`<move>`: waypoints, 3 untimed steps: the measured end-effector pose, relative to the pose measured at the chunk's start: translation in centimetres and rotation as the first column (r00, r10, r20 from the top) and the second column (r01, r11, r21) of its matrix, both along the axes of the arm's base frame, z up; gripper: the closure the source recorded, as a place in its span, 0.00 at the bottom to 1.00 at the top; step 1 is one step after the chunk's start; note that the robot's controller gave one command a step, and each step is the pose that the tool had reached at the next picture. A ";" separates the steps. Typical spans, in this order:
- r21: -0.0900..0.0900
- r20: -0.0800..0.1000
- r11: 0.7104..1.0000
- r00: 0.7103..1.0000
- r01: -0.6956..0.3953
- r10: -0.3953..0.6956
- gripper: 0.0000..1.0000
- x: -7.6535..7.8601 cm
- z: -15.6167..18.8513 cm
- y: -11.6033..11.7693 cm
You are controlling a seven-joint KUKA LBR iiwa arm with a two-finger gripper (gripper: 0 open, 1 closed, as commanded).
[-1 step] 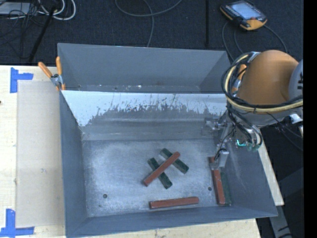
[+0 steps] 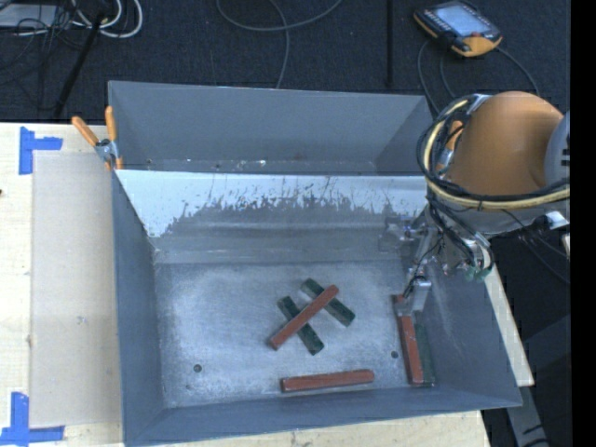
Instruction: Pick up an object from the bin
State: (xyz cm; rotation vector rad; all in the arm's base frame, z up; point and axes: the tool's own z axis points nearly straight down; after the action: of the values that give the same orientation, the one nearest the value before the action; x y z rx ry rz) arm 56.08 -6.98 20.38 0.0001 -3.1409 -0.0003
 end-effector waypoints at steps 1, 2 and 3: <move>0.001 0.003 0.995 0.995 0.100 -0.100 0.00 0.8 -5.5 2.0; 0.000 -0.002 0.997 0.997 0.080 -0.080 0.00 1.8 -6.1 4.7; 0.000 -0.001 0.988 0.988 0.156 -0.156 0.00 1.7 -9.2 5.3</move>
Offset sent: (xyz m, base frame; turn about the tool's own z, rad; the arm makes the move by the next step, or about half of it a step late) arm 0.0190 0.0468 -0.0599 0.0822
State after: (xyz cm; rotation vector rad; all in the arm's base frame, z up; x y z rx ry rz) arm 57.82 -1.64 11.18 -0.2456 -3.1303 -0.0012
